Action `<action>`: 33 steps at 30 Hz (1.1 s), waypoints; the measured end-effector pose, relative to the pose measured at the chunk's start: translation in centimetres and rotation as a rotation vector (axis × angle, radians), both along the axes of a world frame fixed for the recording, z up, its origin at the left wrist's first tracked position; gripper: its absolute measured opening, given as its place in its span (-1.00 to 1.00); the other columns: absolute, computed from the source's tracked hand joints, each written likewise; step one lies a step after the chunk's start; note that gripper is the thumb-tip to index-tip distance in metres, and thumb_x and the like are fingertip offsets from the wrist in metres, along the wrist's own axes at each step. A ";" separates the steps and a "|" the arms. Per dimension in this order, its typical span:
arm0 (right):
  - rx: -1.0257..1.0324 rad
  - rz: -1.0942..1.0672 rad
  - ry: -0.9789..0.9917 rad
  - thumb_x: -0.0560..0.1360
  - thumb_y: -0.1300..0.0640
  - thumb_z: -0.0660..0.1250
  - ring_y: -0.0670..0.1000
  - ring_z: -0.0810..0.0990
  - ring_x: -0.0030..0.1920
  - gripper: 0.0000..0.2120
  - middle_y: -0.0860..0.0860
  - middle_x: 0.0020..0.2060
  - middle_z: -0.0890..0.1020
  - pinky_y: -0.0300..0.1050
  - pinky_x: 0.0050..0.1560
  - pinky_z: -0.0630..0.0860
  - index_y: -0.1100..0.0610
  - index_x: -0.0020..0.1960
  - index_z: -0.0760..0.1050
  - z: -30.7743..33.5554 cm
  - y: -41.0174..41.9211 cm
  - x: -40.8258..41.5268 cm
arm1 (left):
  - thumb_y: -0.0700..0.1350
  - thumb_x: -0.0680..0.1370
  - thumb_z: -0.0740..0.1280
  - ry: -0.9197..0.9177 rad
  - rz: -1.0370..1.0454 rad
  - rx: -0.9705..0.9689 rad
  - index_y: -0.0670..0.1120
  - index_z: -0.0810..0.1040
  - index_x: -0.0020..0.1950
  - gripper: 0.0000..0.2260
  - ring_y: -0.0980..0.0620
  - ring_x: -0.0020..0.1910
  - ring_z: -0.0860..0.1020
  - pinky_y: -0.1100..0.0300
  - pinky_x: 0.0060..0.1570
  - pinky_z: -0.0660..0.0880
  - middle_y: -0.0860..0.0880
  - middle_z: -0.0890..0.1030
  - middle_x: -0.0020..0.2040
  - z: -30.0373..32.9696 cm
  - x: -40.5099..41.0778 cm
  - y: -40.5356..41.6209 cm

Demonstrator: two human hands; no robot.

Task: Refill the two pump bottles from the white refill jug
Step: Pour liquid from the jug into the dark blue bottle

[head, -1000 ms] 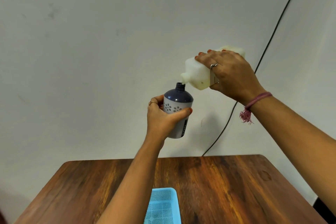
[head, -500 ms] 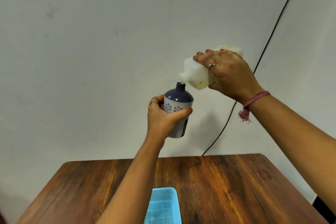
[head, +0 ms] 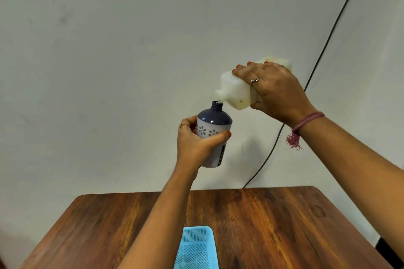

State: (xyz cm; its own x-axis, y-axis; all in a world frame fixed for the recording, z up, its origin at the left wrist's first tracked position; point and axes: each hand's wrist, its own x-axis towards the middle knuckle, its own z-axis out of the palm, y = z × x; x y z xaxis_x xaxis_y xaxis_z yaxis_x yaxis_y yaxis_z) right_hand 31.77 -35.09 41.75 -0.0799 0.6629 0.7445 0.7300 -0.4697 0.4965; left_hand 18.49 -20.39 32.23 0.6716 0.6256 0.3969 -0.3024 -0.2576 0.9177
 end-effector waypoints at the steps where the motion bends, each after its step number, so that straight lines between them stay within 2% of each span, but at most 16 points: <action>1: -0.001 -0.001 -0.001 0.21 0.27 0.58 0.22 0.55 0.22 -0.29 0.15 0.24 0.56 0.17 0.23 0.42 0.21 0.32 0.44 0.0 0.0 0.0 | -0.14 0.23 0.61 0.001 -0.001 0.000 -0.05 0.38 0.20 -0.37 0.19 -0.14 0.54 0.42 -0.34 0.47 0.10 0.52 -0.03 0.0 0.0 0.0; 16: 0.004 -0.021 0.016 0.21 0.26 0.58 0.20 0.54 0.24 -0.28 0.13 0.26 0.55 0.14 0.24 0.41 0.19 0.34 0.43 -0.1 0.2 -0.5 | -0.13 0.23 0.61 -0.008 0.004 0.007 -0.04 0.38 0.19 -0.37 0.19 -0.12 0.54 0.43 -0.34 0.47 0.09 0.51 0.00 -0.1 -0.5 0.4; 25: -0.004 -0.020 0.040 0.19 0.25 0.59 0.20 0.54 0.23 -0.26 0.13 0.25 0.56 0.14 0.23 0.42 0.19 0.33 0.43 -0.4 0.7 -1.0 | -0.11 0.22 0.62 -0.002 0.009 0.001 -0.04 0.38 0.19 -0.36 0.17 -0.09 0.54 0.37 -0.26 0.47 0.06 0.51 0.03 -0.5 -0.6 0.7; 29: 0.022 -0.028 0.092 0.20 0.23 0.60 0.20 0.54 0.23 -0.25 0.13 0.25 0.56 0.15 0.23 0.43 0.18 0.34 0.42 -1.1 1.0 -1.3 | -0.11 0.23 0.62 -0.008 0.015 -0.008 -0.04 0.37 0.21 -0.35 0.20 -0.11 0.54 0.41 -0.31 0.48 0.09 0.51 0.01 -0.8 -0.7 0.9; 33: 0.094 -0.034 0.181 0.19 0.22 0.60 0.22 0.57 0.17 -0.26 0.15 0.21 0.59 0.14 0.19 0.46 0.19 0.34 0.44 -2.1 1.6 -2.0 | -0.12 0.23 0.62 -0.010 0.012 -0.017 -0.05 0.37 0.21 -0.35 0.19 -0.10 0.54 0.39 -0.28 0.49 0.09 0.51 0.01 -1.0 -1.0 1.2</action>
State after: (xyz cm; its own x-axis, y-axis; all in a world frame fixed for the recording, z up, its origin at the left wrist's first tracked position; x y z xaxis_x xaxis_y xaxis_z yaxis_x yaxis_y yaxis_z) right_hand 29.74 -33.48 39.61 0.0822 0.5898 0.8033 0.7859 -0.5340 0.3117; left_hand 17.48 -19.14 31.27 0.6604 0.6401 0.3926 -0.3084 -0.2456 0.9190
